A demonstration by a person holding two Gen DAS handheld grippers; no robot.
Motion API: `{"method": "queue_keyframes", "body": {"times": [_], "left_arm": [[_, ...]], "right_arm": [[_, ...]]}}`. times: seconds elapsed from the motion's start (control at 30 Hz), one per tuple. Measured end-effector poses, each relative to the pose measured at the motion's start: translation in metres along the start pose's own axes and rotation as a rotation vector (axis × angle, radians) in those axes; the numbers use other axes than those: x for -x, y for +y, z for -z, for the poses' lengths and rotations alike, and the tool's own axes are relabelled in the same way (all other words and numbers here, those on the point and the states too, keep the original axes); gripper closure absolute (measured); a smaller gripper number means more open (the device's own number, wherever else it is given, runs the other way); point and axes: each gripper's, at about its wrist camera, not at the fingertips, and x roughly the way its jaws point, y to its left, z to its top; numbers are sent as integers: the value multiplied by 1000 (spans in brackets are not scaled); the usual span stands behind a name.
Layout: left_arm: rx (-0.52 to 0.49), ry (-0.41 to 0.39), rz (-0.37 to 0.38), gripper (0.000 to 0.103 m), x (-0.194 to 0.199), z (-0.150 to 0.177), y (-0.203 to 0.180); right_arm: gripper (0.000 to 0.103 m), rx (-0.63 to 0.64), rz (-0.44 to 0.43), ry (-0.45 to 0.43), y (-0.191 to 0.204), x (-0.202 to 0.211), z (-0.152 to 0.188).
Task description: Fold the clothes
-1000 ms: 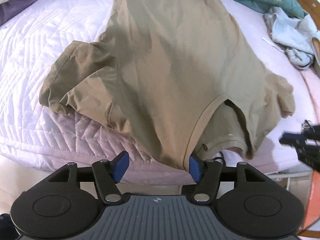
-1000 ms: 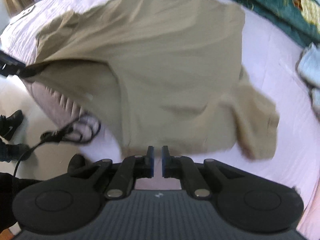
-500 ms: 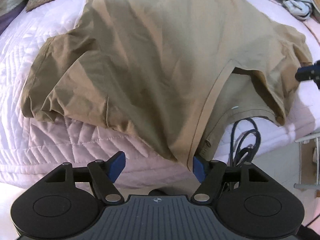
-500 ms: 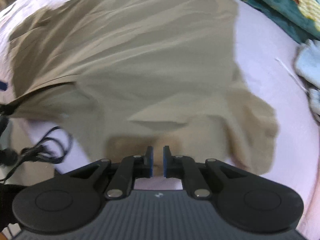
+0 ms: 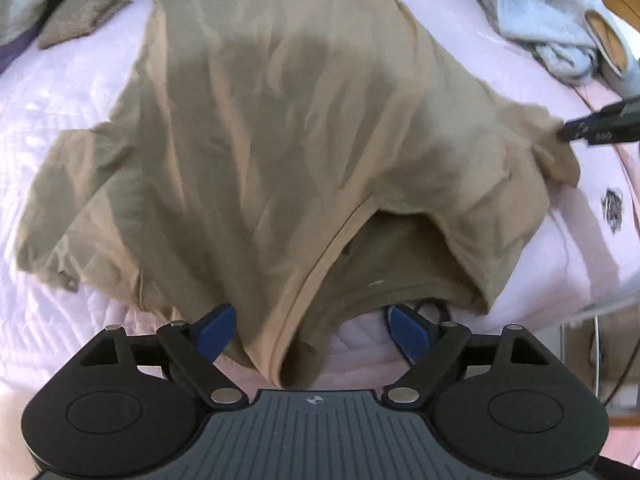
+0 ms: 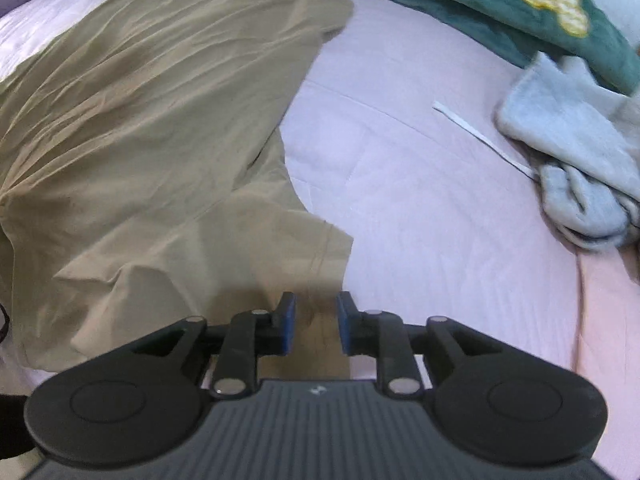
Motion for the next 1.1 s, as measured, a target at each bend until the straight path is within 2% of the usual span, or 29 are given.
{"method": "queue_keyframes", "body": {"times": [0.17,0.3,0.33,0.37,0.4,0.43,0.57,0.7,0.83,1.0,1.1], "left_arm": [[78,-56,-61,18,39,-16,-24],[121,-66,-91,18,62,-27,-44],[121,-65,-98,18,65,-30,-47],[117,-66,-104,18,66,-32,-49],[113,-66,-110,18,67,-35,-51],[109,-66,-116,18,68,-38,-54],[115,-85,-130,18,77,-51,-58],[117,-106,-138,18,84,-64,-61],[110,-130,-151,18,94,-74,-64],[122,-150,-194,18,121,-82,-61],[135,-131,-231,18,143,-77,-57]], "right_arm": [[36,6,-74,-1,-17,-16,-8],[31,-5,-144,1,-25,-22,-9],[33,-10,-172,13,-27,-25,-9],[52,-8,-184,25,-29,-28,-9],[91,-3,-184,38,-30,-30,-10],[101,14,-184,43,-31,-29,-10],[101,68,-195,20,-36,-7,-8],[100,89,-118,7,-45,13,-2],[99,34,-53,67,-60,15,7],[99,-2,-42,-11,-61,52,-7],[97,-7,-61,-75,-55,72,-24]]}}
